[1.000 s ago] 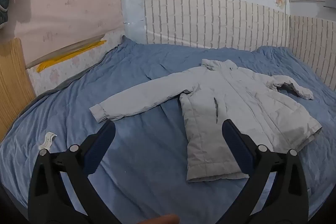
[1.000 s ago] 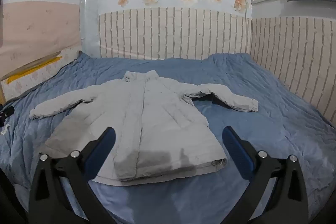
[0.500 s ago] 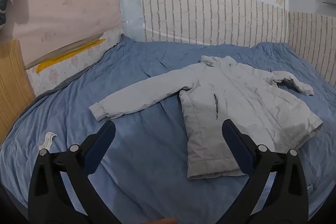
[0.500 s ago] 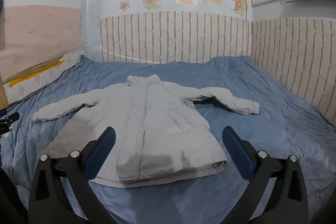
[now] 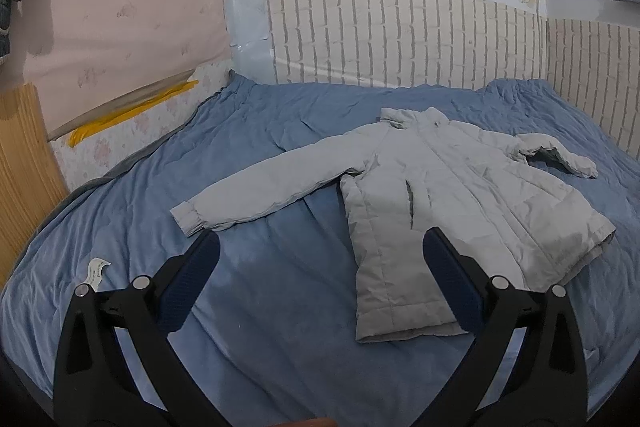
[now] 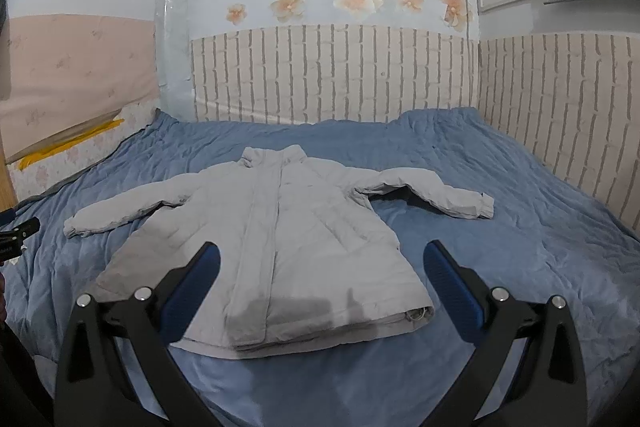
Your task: Fold large clothes
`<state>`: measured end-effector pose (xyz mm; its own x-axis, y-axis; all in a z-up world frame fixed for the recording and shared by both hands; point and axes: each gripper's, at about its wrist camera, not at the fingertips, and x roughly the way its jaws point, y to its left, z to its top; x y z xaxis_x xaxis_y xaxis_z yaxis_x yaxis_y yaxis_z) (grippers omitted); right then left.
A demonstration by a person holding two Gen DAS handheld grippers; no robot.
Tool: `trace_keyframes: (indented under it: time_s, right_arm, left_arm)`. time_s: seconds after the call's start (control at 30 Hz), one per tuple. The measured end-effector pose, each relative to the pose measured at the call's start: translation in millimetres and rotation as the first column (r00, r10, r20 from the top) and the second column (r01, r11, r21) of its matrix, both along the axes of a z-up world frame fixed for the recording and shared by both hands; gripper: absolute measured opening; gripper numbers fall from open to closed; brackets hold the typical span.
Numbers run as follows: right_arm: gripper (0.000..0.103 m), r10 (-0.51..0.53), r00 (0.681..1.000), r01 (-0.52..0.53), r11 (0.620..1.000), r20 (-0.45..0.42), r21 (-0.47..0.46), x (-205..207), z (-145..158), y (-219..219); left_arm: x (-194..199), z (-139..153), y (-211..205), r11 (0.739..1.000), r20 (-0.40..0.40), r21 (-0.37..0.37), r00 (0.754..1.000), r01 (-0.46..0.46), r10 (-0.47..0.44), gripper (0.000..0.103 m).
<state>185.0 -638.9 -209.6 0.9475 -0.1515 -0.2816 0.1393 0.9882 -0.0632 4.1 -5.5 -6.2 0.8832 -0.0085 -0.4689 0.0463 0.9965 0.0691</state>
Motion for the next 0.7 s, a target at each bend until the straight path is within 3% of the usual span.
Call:
trace_keyframes:
  time_s: [0.7]
  right_arm:
    - [0.101,0.002,1.000,-0.002,1.000,-0.007,-0.012,4.2,-1.1,1.0]
  left_arm:
    - [-1.7,5.1,2.2,1.000,0.000,-0.013,1.000,-0.016,0.016,0.100]
